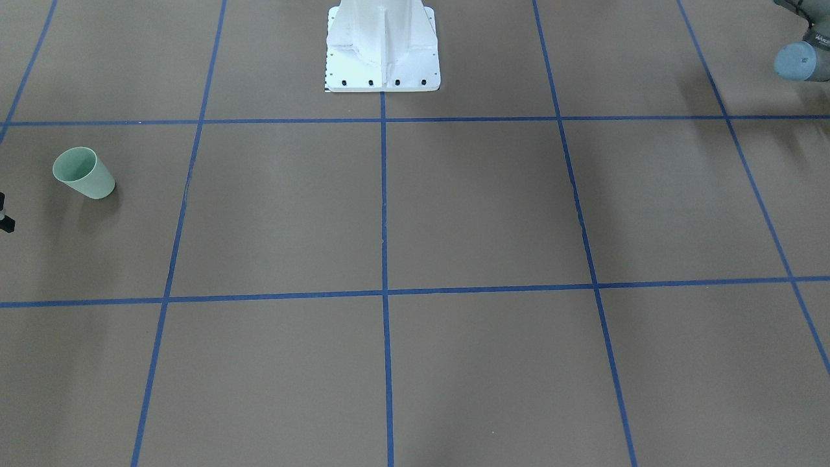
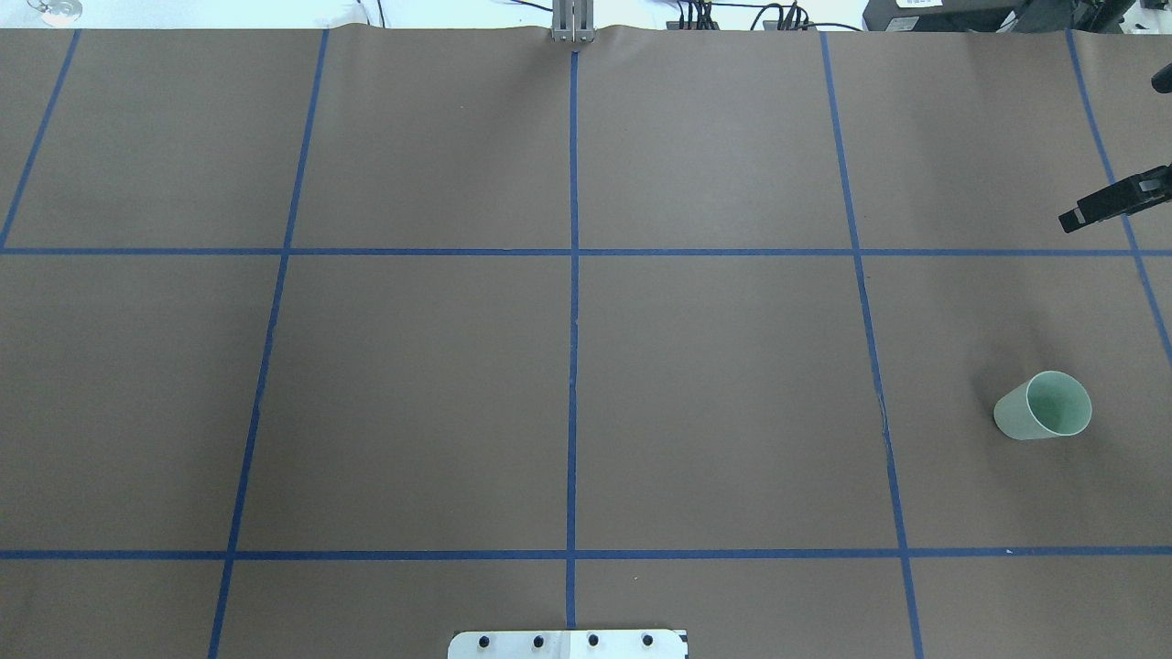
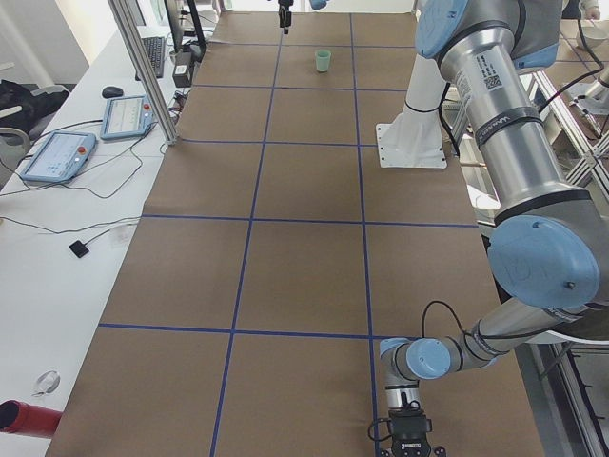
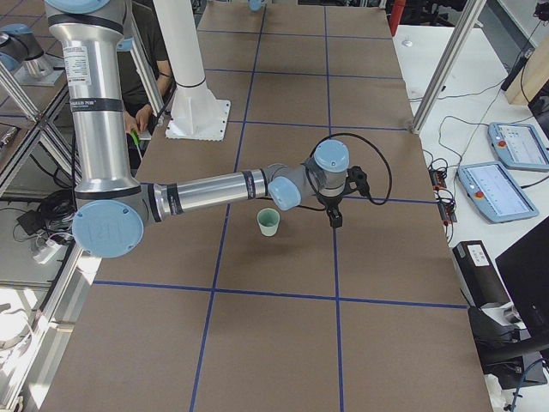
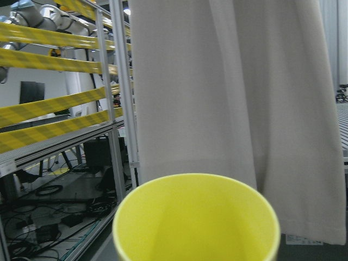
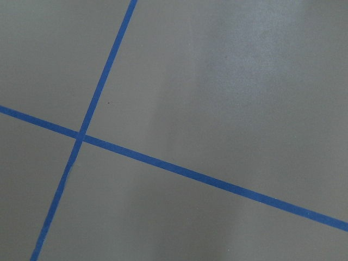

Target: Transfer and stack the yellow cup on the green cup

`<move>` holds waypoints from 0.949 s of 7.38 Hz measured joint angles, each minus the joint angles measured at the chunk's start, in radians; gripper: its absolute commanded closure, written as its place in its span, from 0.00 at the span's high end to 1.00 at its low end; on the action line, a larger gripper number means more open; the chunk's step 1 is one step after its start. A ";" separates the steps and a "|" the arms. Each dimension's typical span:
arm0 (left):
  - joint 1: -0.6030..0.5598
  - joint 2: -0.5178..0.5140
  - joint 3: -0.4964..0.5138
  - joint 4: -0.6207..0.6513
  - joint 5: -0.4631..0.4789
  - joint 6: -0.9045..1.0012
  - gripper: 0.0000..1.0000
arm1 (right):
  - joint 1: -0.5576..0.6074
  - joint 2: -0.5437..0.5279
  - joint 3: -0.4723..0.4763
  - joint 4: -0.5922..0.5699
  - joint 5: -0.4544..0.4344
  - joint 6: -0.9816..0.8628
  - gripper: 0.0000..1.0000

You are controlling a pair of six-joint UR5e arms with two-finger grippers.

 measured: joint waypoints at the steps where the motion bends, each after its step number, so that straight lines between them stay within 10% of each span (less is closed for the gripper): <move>1: -0.049 -0.009 0.003 -0.032 0.079 0.092 0.40 | 0.000 -0.002 -0.002 -0.001 0.000 0.000 1.00; 7: -0.373 -0.263 0.008 -0.400 0.504 0.654 0.40 | -0.001 0.007 -0.068 0.000 -0.003 0.001 1.00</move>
